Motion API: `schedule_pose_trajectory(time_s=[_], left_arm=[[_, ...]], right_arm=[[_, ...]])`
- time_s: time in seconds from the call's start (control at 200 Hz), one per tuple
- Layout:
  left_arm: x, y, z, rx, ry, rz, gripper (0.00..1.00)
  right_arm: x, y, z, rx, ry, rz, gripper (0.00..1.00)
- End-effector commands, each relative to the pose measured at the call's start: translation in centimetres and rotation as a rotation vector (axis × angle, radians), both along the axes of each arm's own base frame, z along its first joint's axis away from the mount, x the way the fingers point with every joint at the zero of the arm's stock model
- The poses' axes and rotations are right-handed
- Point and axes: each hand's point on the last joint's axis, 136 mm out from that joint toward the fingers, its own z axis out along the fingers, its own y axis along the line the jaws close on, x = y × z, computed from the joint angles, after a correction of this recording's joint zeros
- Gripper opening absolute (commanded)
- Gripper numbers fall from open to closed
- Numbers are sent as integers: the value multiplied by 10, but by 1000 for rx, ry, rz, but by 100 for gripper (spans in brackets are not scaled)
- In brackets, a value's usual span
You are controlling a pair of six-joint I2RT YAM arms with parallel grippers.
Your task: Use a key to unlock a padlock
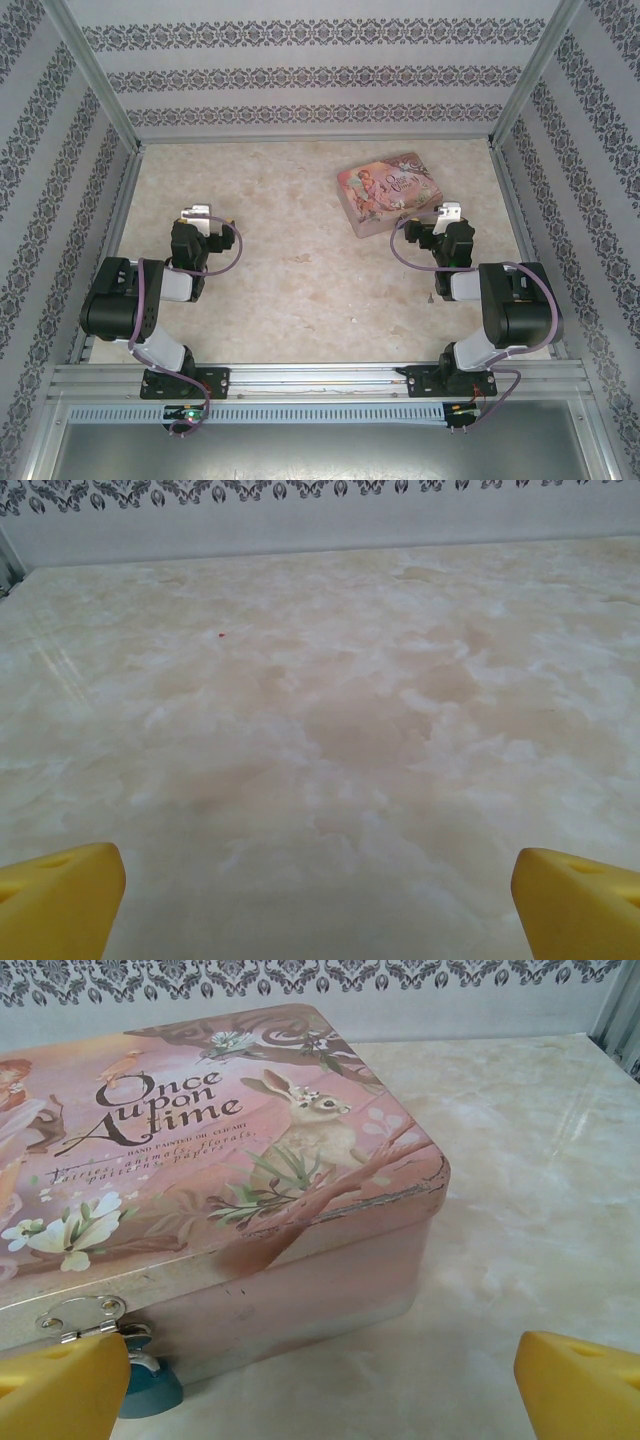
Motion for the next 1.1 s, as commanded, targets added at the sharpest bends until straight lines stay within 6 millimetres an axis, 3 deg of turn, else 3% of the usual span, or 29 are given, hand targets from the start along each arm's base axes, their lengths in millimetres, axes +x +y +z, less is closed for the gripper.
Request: schedule_pose_trajectory(time_s=[0.0, 0.2, 0.36, 0.68, 1.099], left_arm=[[-9, 5, 23, -9, -62, 23, 99], [-19, 15, 64, -92, -34, 112, 99], [-17, -4, 89, -313, -7, 78, 99], [6, -93, 82, -520, 217, -94, 99], [53, -242, 42, -753, 449, -305, 99]], right_arm=[[-3, -8, 29, 18, -71, -31, 98], [-19, -20, 60, 63, -34, -82, 99], [-20, -30, 75, 181, 61, -109, 98], [23, -34, 87, 522, 188, -56, 99], [88, -35, 44, 699, 338, -70, 98]])
